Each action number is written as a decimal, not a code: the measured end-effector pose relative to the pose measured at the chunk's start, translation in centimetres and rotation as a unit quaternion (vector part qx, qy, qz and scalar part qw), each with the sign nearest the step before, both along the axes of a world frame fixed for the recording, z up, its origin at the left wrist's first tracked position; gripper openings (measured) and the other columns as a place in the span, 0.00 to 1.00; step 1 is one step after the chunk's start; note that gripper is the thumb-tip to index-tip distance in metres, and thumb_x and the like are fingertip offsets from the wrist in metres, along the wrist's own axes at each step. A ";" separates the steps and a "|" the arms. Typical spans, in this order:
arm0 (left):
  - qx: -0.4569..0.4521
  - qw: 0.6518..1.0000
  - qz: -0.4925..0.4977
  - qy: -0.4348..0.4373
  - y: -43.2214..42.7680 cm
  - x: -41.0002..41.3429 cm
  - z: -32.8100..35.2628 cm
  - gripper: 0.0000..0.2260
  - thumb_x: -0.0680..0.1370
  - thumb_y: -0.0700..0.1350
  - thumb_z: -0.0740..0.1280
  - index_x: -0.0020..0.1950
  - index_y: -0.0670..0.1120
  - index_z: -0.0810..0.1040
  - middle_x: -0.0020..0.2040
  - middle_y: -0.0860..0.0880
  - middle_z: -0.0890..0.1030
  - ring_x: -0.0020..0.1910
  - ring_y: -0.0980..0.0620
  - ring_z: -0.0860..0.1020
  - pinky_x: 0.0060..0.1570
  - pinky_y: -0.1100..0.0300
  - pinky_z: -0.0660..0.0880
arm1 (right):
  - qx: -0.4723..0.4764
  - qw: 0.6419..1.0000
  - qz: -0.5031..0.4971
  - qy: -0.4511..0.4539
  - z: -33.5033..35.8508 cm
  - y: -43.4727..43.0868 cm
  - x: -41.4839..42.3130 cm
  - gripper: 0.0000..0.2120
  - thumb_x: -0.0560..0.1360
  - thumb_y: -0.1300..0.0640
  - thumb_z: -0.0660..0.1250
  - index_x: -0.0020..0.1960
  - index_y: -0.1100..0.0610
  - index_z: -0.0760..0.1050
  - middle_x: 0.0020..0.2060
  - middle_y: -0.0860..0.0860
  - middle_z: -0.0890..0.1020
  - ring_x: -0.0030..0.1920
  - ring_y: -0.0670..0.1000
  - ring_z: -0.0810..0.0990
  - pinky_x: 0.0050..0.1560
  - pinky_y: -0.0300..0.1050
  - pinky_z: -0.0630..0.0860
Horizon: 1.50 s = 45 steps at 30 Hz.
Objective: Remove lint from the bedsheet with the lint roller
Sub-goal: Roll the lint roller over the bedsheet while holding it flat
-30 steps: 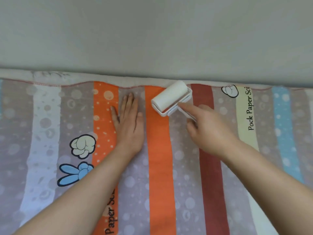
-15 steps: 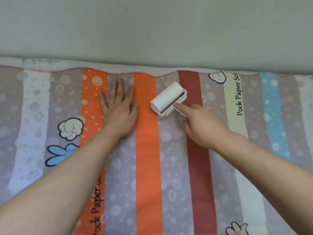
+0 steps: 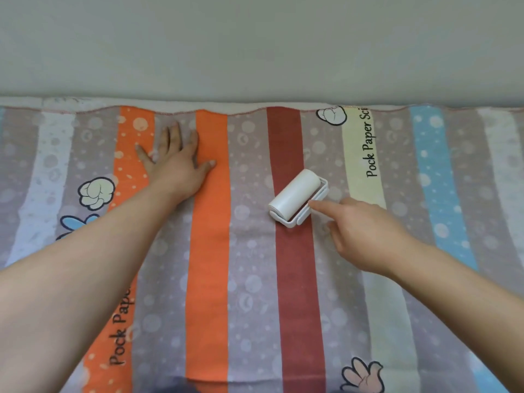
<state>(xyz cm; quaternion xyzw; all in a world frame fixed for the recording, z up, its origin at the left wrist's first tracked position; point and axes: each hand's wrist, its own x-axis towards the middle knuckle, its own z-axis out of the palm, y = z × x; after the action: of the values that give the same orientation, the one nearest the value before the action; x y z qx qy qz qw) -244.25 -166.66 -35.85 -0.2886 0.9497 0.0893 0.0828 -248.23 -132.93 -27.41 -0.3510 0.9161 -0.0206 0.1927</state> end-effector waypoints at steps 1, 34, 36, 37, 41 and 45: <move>0.003 1.000 0.003 -0.003 0.1 0.0 0.0 0.35 0.80 0.66 0.57 0.83 0.57 0.47 0.84 0.49 0.41 0.82 0.50 0.40 0.72 0.26 0.37 | -0.005 1.000 -0.002 -0.001 0.2 0.3 0.0 0.25 0.78 0.54 0.57 0.72 0.37 0.60 0.54 0.51 0.76 0.51 0.57 0.78 0.49 0.51 0.77; 0.096 0.992 0.055 0.066 10.8 -0.9 -1.4 0.27 0.85 0.52 0.48 0.83 0.54 0.43 0.83 0.49 0.39 0.81 0.51 0.36 0.74 0.35 0.31 | -0.106 0.993 -0.046 0.033 -2.7 -5.4 -6.6 0.26 0.79 0.57 0.56 0.75 0.40 0.60 0.57 0.56 0.74 0.52 0.61 0.76 0.41 0.48 0.67; 0.108 0.990 0.073 0.061 11.2 -1.8 -1.0 0.27 0.84 0.51 0.49 0.83 0.57 0.45 0.83 0.48 0.40 0.81 0.50 0.36 0.73 0.32 0.30 | -0.099 0.994 -0.040 0.032 -2.5 -3.8 -6.1 0.26 0.79 0.57 0.56 0.75 0.39 0.60 0.55 0.55 0.75 0.49 0.60 0.77 0.39 0.47 0.66; 0.108 0.989 0.082 0.058 11.4 -2.2 -0.8 0.27 0.84 0.50 0.50 0.83 0.57 0.46 0.83 0.48 0.40 0.81 0.49 0.36 0.72 0.31 0.30 | -0.093 0.994 -0.038 0.032 -2.5 -3.0 -5.9 0.26 0.79 0.56 0.56 0.75 0.38 0.60 0.54 0.55 0.75 0.47 0.59 0.77 0.38 0.46 0.65; 0.113 0.985 0.122 0.044 11.9 -3.3 -0.4 0.27 0.84 0.50 0.50 0.83 0.59 0.49 0.83 0.48 0.40 0.81 0.49 0.36 0.71 0.30 0.31 | -0.071 0.997 -0.040 0.010 -2.3 0.3 -5.3 0.26 0.79 0.55 0.56 0.74 0.38 0.59 0.51 0.53 0.74 0.47 0.58 0.77 0.38 0.47 0.66; 0.136 0.976 0.170 0.012 13.0 -5.2 0.3 0.35 0.79 0.66 0.53 0.83 0.57 0.46 0.83 0.45 0.38 0.81 0.46 0.34 0.71 0.30 0.32 | -0.057 0.998 -0.037 -0.011 -2.4 4.3 -4.6 0.25 0.79 0.53 0.56 0.75 0.38 0.58 0.43 0.50 0.69 0.45 0.58 0.76 0.39 0.48 0.71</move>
<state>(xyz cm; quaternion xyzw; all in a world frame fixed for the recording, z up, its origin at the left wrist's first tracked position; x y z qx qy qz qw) -249.42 -153.70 -35.52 -0.4306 0.8668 0.2334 0.0934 -252.88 -128.61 -29.83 -0.3269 0.9236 -0.0841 0.1815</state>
